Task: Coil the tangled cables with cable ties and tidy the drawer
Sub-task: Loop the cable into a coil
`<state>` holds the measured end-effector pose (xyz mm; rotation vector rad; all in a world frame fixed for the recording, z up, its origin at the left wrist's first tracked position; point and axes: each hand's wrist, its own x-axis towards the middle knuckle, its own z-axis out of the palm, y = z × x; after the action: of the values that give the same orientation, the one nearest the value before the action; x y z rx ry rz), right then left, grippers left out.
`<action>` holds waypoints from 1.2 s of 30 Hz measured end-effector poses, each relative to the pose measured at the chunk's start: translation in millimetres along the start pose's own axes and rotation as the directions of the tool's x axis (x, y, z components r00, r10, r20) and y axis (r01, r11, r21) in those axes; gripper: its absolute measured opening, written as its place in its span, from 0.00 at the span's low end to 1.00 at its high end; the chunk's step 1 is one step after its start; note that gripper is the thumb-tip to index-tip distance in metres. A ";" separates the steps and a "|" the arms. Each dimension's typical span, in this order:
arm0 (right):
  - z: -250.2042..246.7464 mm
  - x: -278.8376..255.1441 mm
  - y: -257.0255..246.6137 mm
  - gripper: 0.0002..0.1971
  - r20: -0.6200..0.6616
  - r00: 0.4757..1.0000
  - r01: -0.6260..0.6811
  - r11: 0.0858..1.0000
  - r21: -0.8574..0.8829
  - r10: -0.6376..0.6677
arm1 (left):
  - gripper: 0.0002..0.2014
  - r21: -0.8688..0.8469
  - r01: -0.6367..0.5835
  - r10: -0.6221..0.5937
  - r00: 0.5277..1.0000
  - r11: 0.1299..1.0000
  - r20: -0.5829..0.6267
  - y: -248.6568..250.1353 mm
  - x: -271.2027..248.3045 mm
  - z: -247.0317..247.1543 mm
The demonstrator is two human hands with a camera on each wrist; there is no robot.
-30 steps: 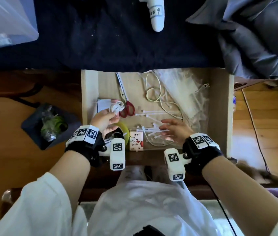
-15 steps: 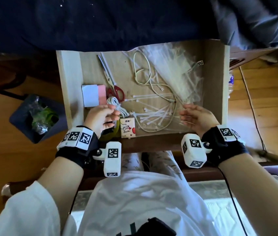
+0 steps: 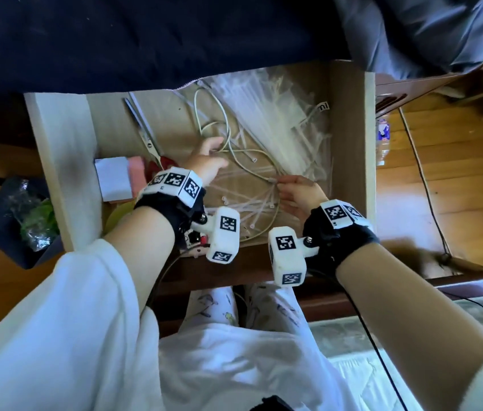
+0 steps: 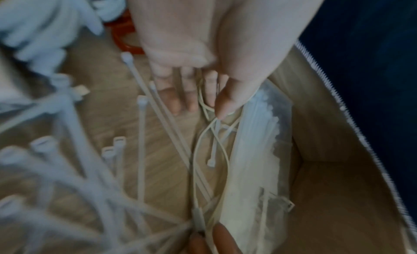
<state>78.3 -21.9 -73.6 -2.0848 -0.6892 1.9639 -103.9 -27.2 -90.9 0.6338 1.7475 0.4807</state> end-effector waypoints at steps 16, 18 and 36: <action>-31.3 -43.2 -39.6 0.12 0.124 0.958 0.241 0.960 0.144 -0.259 | 0.05 -0.315 -0.174 0.165 0.985 0.933 -0.056 31.9 -74.4 -32.4; -35.7 -52.5 -48.4 0.12 0.129 0.940 0.301 0.944 0.134 -0.317 | 0.05 -0.376 -0.169 0.165 0.985 0.911 -0.043 32.7 -93.1 -33.8; -13.7 -179.2 -163.5 0.10 0.534 0.404 0.896 0.439 -0.069 -0.743 | 0.15 -0.009 -0.638 0.616 0.740 0.770 0.268 153.8 -182.9 -60.5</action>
<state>57.4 41.1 160.1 -0.9119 -1.8653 1.6662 -100.7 -25.4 155.5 1.3094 1.2746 0.7531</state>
